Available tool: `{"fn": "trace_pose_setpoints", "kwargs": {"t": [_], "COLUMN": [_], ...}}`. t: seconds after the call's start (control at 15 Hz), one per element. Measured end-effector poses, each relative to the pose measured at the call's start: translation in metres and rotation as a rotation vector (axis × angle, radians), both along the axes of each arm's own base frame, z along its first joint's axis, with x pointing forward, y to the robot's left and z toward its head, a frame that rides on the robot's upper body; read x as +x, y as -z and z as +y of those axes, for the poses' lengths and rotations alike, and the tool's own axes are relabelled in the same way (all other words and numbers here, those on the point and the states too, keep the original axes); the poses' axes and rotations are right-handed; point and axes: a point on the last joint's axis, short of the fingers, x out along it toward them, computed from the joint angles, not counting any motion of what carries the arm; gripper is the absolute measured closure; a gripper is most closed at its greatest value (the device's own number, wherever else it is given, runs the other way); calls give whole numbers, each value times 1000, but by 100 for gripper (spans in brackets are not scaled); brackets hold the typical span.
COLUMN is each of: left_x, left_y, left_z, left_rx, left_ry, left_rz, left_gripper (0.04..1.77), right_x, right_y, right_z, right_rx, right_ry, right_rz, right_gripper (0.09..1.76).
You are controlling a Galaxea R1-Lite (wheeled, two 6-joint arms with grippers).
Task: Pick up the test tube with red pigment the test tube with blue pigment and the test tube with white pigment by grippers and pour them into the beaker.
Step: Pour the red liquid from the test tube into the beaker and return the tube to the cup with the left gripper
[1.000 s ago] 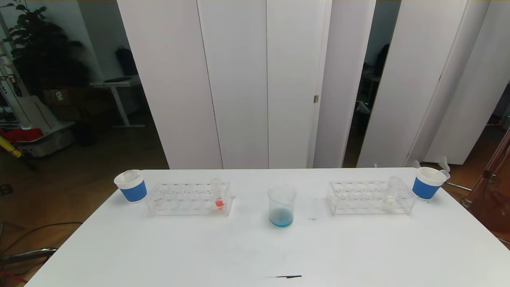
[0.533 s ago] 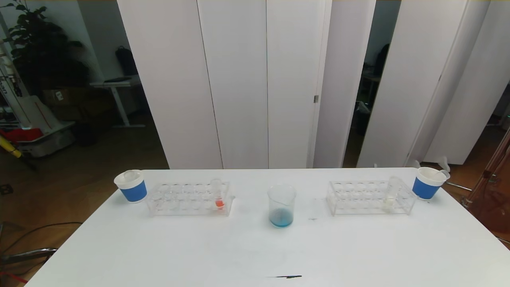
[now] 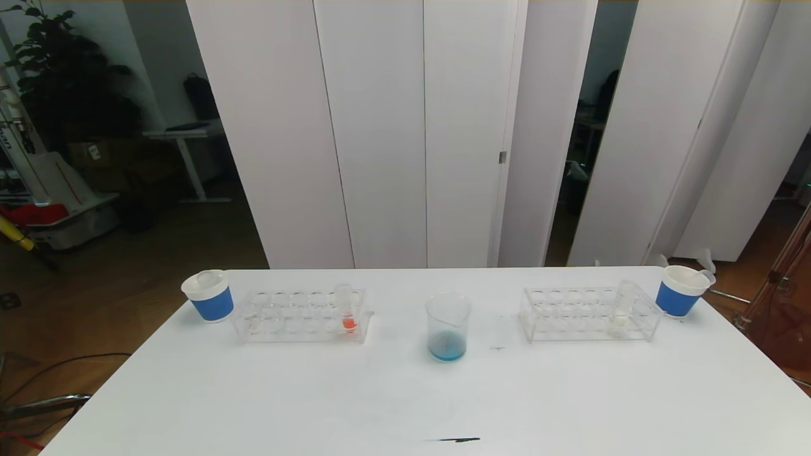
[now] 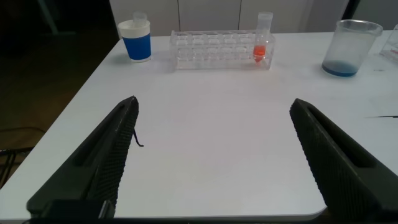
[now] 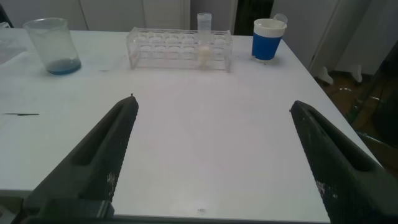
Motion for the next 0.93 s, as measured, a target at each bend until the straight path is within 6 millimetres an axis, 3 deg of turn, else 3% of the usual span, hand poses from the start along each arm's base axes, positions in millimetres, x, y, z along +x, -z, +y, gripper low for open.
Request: {"fn": "trace_pose_setpoints", "kwargs": {"t": [0.93], "left_x": [0], "left_y": [0], "left_z": [0], "left_rx": [-1], "left_ry": [0], "left_rz": [1], "left_gripper": [7], "right_x": [0], "right_y": [0], "right_z": [0], "right_rx": [0], "right_ry": [0], "right_rz": [0], "right_gripper": [10]}}
